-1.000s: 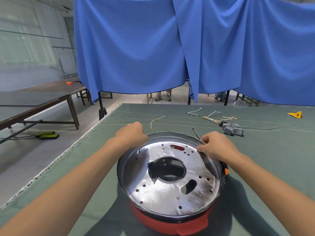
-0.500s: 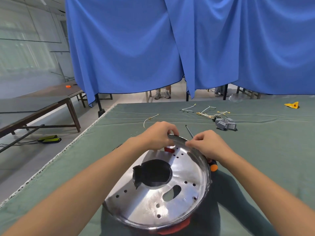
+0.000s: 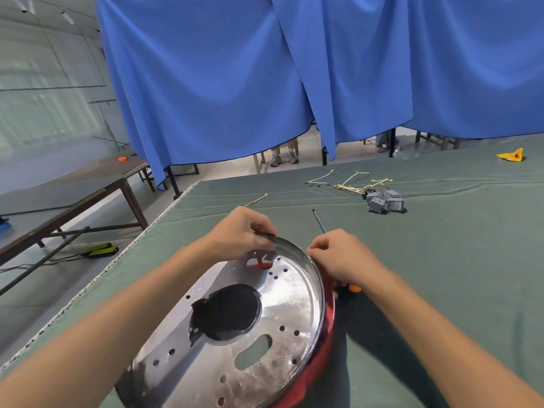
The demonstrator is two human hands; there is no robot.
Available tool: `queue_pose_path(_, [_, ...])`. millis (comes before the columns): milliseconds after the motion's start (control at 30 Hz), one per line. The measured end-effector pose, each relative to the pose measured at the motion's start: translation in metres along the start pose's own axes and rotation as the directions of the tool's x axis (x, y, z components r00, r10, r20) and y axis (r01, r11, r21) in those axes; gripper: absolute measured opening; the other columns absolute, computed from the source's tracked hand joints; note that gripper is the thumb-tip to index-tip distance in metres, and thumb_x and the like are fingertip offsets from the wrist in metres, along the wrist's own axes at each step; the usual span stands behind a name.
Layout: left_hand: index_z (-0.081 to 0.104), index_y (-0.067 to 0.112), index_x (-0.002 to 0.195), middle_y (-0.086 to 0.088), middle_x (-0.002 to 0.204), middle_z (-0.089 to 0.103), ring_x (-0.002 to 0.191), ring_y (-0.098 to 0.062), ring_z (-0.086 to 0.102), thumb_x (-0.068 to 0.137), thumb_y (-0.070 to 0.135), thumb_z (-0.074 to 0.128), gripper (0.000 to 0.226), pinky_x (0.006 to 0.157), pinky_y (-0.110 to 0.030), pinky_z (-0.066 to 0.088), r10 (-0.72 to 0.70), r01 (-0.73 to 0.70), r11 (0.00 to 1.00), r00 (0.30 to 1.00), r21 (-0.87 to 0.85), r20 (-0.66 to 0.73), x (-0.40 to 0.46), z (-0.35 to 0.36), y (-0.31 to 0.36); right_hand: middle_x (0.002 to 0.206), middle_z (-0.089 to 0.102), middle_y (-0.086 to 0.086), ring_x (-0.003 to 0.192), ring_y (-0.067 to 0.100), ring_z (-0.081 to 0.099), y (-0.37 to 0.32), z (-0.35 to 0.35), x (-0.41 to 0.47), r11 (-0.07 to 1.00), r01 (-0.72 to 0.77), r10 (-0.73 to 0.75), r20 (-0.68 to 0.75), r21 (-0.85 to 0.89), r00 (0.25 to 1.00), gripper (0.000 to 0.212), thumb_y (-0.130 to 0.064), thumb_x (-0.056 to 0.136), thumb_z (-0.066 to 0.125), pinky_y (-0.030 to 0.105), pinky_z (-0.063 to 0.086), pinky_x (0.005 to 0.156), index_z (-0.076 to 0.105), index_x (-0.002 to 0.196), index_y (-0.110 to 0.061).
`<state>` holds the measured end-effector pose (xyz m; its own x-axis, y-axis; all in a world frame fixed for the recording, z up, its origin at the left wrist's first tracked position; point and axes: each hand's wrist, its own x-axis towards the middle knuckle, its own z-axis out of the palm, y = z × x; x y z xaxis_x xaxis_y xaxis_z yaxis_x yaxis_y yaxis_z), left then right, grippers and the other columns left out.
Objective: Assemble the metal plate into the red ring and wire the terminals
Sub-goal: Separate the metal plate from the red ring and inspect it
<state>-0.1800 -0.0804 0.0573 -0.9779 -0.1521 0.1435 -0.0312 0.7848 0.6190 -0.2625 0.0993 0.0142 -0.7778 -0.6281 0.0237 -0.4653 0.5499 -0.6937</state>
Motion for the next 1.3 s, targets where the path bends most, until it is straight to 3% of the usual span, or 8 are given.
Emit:
queue_pose_path(233, [0.067, 0.007, 0.069, 0.001, 0.061, 0.066, 0.054, -0.013, 0.061, 0.073, -0.011, 0.070, 0.019, 0.055, -0.023, 0.050, -0.010, 0.010, 1.000, 1.000, -0.019, 0.018, -0.008, -0.012, 0.007, 0.040, 0.049, -0.003, 0.039, 0.015, 0.048, -0.004, 0.005, -0.004, 0.998, 0.025, -0.024, 0.019, -0.058, 1.000, 0.028, -0.016, 0.082, 0.053, 0.022, 0.040, 0.044, 0.059, 0.054, -0.020])
queue_pose_path(467, [0.072, 0.005, 0.077, -0.007, 0.071, 0.070, 0.058, -0.017, 0.065, 0.074, -0.009, 0.072, 0.014, 0.058, -0.028, 0.055, 0.010, -0.011, 1.000, 0.999, 0.019, 0.034, -0.009, -0.021, 0.014, 0.073, 0.067, 0.015, 0.076, 0.032, 0.061, -0.004, 0.015, -0.008, 0.990, 0.130, -0.117, -0.190, 0.056, 0.975, 0.024, -0.018, 0.087, 0.052, 0.036, 0.051, 0.067, 0.071, 0.079, -0.006])
queue_pose_path(733, [0.075, 0.013, 0.084, 0.005, 0.078, 0.070, 0.068, -0.004, 0.065, 0.080, 0.008, 0.074, 0.007, 0.064, -0.013, 0.050, 0.032, -0.025, 0.978, 0.999, 0.206, -0.032, 0.002, -0.031, 0.020, 0.089, 0.073, -0.003, 0.088, 0.029, 0.062, -0.005, 0.015, -0.009, 0.992, 0.102, -0.072, -0.329, 0.075, 0.942, 0.022, -0.039, 0.087, 0.054, 0.032, 0.047, 0.071, 0.073, 0.090, -0.030])
queue_pose_path(867, [0.074, 0.015, 0.085, 0.005, 0.079, 0.071, 0.073, -0.006, 0.064, 0.081, 0.014, 0.073, 0.004, 0.068, -0.017, 0.049, -0.006, 0.000, 0.952, 1.000, 0.305, 0.017, 0.010, -0.025, 0.019, 0.086, 0.073, -0.006, 0.085, 0.024, 0.062, 0.001, 0.015, -0.009, 0.987, 0.103, -0.063, -0.296, 0.121, 0.953, 0.031, -0.048, 0.089, 0.053, 0.030, 0.045, 0.070, 0.074, 0.089, -0.025])
queue_pose_path(933, [0.073, 0.014, 0.086, 0.002, 0.081, 0.072, 0.075, -0.013, 0.066, 0.082, 0.011, 0.071, 0.005, 0.071, -0.022, 0.050, -0.020, 0.009, 0.953, 0.999, 0.304, 0.030, 0.012, -0.020, 0.016, 0.064, 0.065, -0.001, 0.070, 0.028, 0.054, 0.003, 0.017, -0.008, 0.988, 0.105, -0.065, -0.312, 0.113, 0.948, 0.040, -0.044, 0.092, 0.050, 0.032, 0.041, 0.064, 0.070, 0.079, -0.012])
queue_pose_path(1000, [0.073, 0.012, 0.087, 0.001, 0.080, 0.072, 0.074, -0.013, 0.066, 0.083, 0.008, 0.070, 0.007, 0.068, -0.021, 0.050, -0.016, 0.009, 0.953, 1.000, 0.302, 0.023, 0.015, -0.014, 0.013, 0.046, 0.043, 0.000, 0.059, 0.027, 0.040, 0.002, 0.015, -0.008, 0.976, 0.096, -0.025, -0.335, 0.198, 0.942, 0.053, -0.037, 0.095, 0.047, 0.034, 0.033, 0.057, 0.039, 0.050, -0.012])
queue_pose_path(1167, [0.071, 0.019, 0.080, 0.002, 0.076, 0.069, 0.072, -0.017, 0.063, 0.082, 0.011, 0.069, 0.008, 0.065, -0.026, 0.049, -0.037, 0.025, 0.930, 0.999, 0.367, 0.026, 0.019, -0.004, 0.005, 0.079, 0.072, 0.004, 0.081, 0.025, 0.063, 0.000, 0.011, -0.006, 0.936, 0.044, 0.055, -0.269, 0.349, 0.962, 0.062, -0.054, 0.096, 0.035, 0.035, 0.047, 0.073, 0.071, 0.074, -0.009])
queue_pose_path(1300, [0.071, 0.016, 0.085, -0.001, 0.083, 0.067, 0.081, -0.023, 0.060, 0.081, 0.012, 0.066, 0.007, 0.070, -0.036, 0.051, -0.025, 0.028, 0.887, 1.000, 0.461, -0.013, 0.015, 0.004, -0.007, 0.064, 0.067, -0.012, 0.073, 0.014, 0.064, 0.003, 0.010, -0.003, 0.927, 0.041, 0.036, -0.197, 0.372, 0.980, 0.041, -0.056, 0.082, 0.059, 0.037, 0.051, 0.075, 0.066, 0.057, -0.024])
